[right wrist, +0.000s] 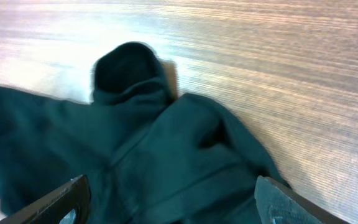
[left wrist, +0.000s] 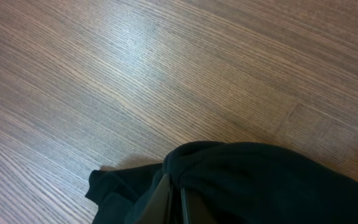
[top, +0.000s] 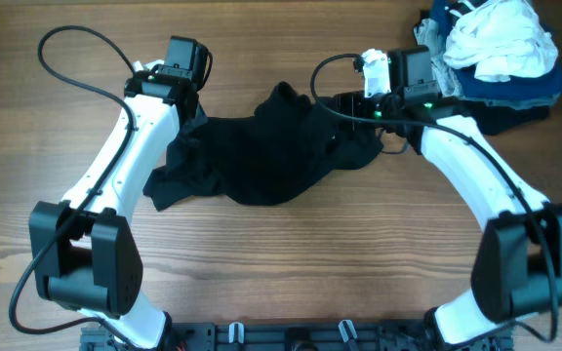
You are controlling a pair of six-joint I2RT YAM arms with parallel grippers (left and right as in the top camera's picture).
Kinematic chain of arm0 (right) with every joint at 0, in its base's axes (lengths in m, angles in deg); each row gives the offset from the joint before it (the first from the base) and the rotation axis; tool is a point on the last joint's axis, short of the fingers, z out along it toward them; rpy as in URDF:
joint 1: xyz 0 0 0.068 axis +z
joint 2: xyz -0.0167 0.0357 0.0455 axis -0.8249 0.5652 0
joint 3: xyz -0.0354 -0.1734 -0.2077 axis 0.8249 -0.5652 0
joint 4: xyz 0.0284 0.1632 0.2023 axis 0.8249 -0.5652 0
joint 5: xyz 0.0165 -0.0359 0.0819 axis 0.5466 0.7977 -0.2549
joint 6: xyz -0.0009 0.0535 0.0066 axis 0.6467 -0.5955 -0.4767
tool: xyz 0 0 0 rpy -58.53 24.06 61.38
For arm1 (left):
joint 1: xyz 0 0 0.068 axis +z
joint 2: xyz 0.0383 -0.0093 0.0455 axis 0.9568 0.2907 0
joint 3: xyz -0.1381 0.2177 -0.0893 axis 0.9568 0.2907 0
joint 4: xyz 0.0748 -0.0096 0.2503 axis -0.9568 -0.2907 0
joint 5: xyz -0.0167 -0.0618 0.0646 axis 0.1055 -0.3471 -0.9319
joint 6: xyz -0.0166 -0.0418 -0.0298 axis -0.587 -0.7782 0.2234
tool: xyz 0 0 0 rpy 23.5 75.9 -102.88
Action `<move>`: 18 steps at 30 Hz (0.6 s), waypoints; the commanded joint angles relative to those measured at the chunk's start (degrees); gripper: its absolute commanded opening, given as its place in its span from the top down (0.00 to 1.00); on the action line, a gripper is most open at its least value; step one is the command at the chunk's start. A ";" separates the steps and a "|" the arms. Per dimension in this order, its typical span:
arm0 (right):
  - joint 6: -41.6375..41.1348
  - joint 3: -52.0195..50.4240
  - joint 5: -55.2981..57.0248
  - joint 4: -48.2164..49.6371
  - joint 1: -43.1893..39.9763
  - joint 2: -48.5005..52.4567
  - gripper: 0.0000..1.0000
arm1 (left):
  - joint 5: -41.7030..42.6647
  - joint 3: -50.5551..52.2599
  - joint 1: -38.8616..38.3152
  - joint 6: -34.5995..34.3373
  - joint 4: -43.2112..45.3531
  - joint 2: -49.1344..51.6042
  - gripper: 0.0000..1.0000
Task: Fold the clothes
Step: 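Lower the shirt onto the table with both grippers holding its ends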
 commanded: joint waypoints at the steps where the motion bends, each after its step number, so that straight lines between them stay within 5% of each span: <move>1: -2.16 0.74 3.32 2.05 0.13 2.97 0.15 | 0.42 0.46 -0.02 -0.52 0.02 0.42 0.96; 9: -2.34 0.74 3.63 5.01 0.13 6.58 0.21 | 0.42 0.46 -0.04 -0.52 0.24 0.42 0.96; 18: -2.40 0.76 2.95 6.27 0.13 8.72 0.44 | 0.42 0.46 -0.02 -0.55 0.28 0.42 0.96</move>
